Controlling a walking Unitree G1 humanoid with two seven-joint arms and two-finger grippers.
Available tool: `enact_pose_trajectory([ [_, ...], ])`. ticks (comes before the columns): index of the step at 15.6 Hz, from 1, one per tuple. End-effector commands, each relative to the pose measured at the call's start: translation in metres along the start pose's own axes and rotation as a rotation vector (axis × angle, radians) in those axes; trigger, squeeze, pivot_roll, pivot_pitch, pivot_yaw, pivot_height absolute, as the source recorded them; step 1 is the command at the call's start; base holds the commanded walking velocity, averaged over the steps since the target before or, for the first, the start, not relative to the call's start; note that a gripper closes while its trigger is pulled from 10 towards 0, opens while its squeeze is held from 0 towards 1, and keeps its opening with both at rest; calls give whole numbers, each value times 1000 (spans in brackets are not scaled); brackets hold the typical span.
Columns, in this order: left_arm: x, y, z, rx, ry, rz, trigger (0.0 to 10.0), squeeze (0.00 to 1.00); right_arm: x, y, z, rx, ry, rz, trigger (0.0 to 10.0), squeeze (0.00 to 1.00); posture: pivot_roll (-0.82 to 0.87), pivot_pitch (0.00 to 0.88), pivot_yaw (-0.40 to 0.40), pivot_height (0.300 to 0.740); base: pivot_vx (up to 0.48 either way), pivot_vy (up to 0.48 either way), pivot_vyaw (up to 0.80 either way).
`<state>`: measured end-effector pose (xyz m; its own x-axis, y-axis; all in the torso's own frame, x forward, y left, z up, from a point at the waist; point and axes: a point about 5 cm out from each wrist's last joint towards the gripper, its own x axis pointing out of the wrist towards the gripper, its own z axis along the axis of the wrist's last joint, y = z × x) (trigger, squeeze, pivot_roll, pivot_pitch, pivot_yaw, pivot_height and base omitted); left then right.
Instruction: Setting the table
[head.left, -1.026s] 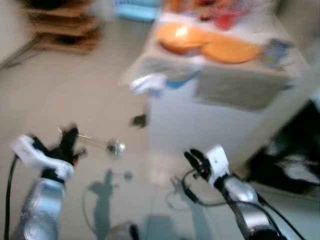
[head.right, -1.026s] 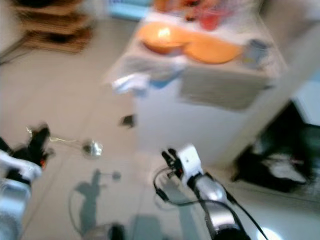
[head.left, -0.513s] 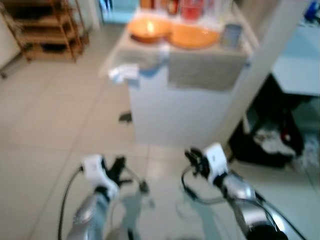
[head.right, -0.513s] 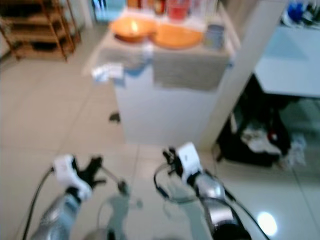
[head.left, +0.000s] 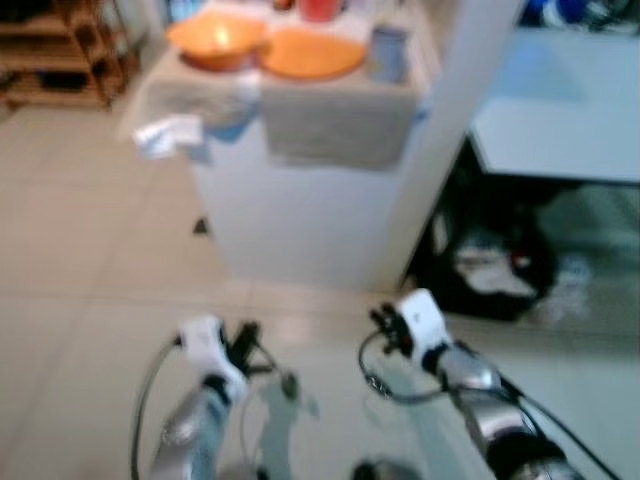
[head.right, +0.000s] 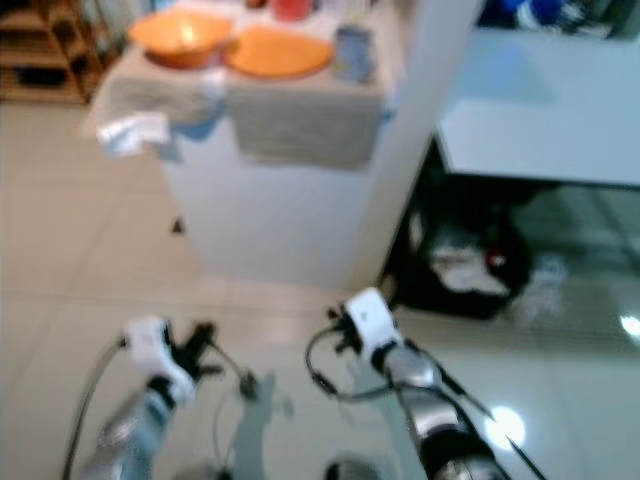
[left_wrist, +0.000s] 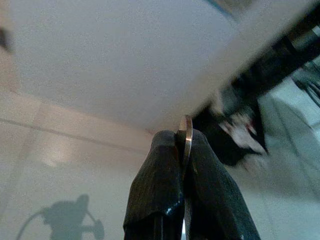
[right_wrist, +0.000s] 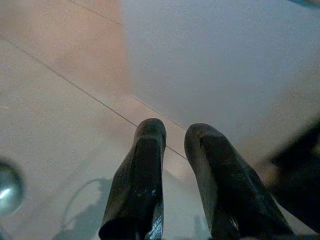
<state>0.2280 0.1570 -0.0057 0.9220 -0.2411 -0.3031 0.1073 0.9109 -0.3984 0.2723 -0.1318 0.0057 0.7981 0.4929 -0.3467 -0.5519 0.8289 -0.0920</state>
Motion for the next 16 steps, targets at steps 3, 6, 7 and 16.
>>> enact_pose_trajectory([
  [3,-5,16,-19,35,89,41,10000,0,-2,1,-15,-14,85,-24,10000,0,-44,92,-14,740,0,-480,0],
  [6,-6,21,-26,24,121,58,10000,0,-8,-3,-27,5,134,-60,10000,0,-48,93,-10,740,0,-480,0],
  [7,-6,22,-27,22,126,60,10000,0,-8,-4,-28,12,140,-68,10000,0,-48,90,-8,740,0,-480,0],
  [16,-11,34,-44,10,193,105,10000,0,-13,-5,-41,71,193,-128,10000,0,-56,62,0,740,0,-480,0],
])
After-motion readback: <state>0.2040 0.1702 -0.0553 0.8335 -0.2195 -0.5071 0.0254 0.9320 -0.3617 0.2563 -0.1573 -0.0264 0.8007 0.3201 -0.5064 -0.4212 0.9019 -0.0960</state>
